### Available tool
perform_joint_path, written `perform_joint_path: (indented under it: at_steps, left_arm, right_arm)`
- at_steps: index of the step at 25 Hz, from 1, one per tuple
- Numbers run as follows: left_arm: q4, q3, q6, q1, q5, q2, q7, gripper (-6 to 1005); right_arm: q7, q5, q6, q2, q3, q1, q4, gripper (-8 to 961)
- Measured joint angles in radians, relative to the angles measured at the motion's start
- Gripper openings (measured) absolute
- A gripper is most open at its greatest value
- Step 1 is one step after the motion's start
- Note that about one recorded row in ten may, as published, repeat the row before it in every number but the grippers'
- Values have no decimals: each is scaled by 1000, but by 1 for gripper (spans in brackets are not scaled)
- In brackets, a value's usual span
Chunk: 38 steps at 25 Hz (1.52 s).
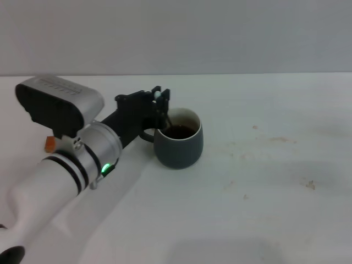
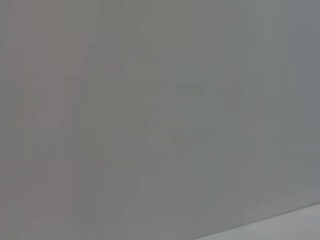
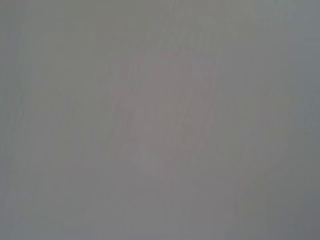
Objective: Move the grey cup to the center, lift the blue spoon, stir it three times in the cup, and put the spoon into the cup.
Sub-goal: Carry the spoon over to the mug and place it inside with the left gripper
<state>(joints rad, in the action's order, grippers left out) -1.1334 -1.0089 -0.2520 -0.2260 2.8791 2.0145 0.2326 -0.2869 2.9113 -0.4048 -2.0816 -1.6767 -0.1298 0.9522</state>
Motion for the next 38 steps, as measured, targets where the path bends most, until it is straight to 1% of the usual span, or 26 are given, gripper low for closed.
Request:
perform_joint_path:
  at_steps: [2,4,6,7,8,9,11,18,21,25,30,31,38]
  left_arm:
    - [-3,-5,3,12,-1,-4,0,184]
    - [-30,-7,10,39,-1,-11,0,184]
    - [-82,-1,37,76,0,-22,0,185]
    - [-82,-1,37,76,0,-22,0,185]
    - [-120,7,51,104,0,-30,-1,185]
    - [-120,7,51,104,0,-30,-1,185]
    - [-162,27,61,134,0,-40,-1,186]
    - [-187,73,73,138,-1,-47,1,187]
    - [-188,84,73,131,-1,-44,1,188]
    - [-165,89,68,114,0,-32,-2,189]
    - [-88,83,15,78,-1,-12,1,190]
    - [-59,83,-13,70,-1,-3,1,190]
    - [-28,83,-47,65,-5,6,3,191]
  right_arm:
    - [0,0,0,0,0,0,0,11]
    - [0,0,0,0,0,-1,0,14]
    - [0,0,0,0,0,-4,0,17]
    - [0,0,0,0,0,-4,0,18]
    - [0,0,0,0,0,-5,-2,20]
    - [0,0,0,0,0,-6,-2,21]
    - [0,1,0,0,1,-7,-3,24]
    - [0,5,0,0,2,-3,-1,34]
    - [0,5,0,0,3,1,1,39]
    - [0,5,0,0,3,3,5,44]
    - [0,5,0,0,6,4,8,52]
    - [0,5,0,0,10,5,9,53]
    - [0,3,-1,0,13,6,15,63]
